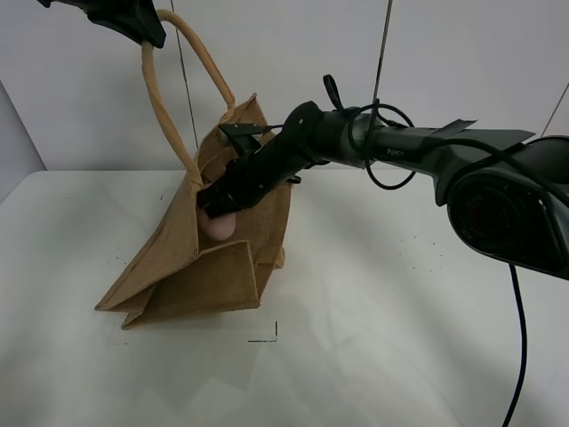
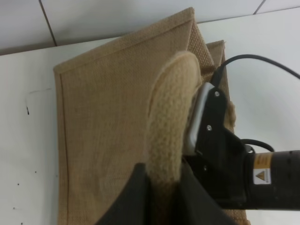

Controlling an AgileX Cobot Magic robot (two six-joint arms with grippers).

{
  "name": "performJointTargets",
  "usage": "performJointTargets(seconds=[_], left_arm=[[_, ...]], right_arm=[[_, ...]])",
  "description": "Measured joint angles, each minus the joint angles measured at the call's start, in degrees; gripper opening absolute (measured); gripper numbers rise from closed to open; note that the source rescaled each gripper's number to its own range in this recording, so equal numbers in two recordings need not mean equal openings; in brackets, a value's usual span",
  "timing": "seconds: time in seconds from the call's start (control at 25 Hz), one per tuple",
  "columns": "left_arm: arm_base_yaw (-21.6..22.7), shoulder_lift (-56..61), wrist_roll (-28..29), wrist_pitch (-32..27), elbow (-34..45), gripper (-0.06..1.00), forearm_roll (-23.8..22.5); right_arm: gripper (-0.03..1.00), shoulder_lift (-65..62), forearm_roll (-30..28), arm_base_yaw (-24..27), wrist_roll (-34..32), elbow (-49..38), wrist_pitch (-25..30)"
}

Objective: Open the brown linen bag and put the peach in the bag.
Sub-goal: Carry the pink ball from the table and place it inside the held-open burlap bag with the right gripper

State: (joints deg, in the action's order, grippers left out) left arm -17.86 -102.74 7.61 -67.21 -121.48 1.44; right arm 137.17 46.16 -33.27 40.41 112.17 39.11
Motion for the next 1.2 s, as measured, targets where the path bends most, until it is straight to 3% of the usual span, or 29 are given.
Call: performJointTargets(seconds=[0.16, 0.24, 0.28, 0.36, 0.44, 0.48, 0.68, 0.84, 1.0, 1.2], left_arm=[[0.0, 0.0, 0.0, 0.0, 0.0, 0.0, 0.0], [0.0, 0.0, 0.0, 0.0, 0.0, 0.0, 0.0], [0.0, 0.0, 0.0, 0.0, 0.0, 0.0, 0.0], [0.0, 0.0, 0.0, 0.0, 0.0, 0.0, 0.0], [0.0, 0.0, 0.0, 0.0, 0.0, 0.0, 0.0], [0.0, 0.0, 0.0, 0.0, 0.0, 0.0, 0.0], [0.0, 0.0, 0.0, 0.0, 0.0, 0.0, 0.18], [0.0, 0.0, 0.0, 0.0, 0.0, 0.0, 0.12], [0.0, 0.0, 0.0, 0.0, 0.0, 0.0, 0.18], [0.0, 0.0, 0.0, 0.0, 0.0, 0.0, 0.18]], right_arm=[[0.02, 0.45, 0.12, 0.0, 0.84, -0.05, -1.5], [0.14, 0.45, 0.12, 0.0, 1.19, -0.05, -1.5], [0.28, 0.45, 0.12, 0.0, 1.19, -0.05, -1.44], [0.66, 0.45, 0.12, 0.0, 1.23, -0.05, -1.12], [0.87, 0.45, -0.12, 0.0, 1.02, -0.05, -1.07], [0.93, 0.45, -0.86, 0.0, 0.47, 0.05, -0.9], [0.99, -2.25, -9.57, 0.0, -6.34, 0.05, 3.43], [1.0, -8.31, -17.65, 0.69, -12.98, 0.11, 11.21], [1.0, -14.07, -28.58, 1.88, -24.11, 0.23, 20.07], [1.0, -15.51, -40.95, 2.19, -36.44, 0.23, 24.09]])
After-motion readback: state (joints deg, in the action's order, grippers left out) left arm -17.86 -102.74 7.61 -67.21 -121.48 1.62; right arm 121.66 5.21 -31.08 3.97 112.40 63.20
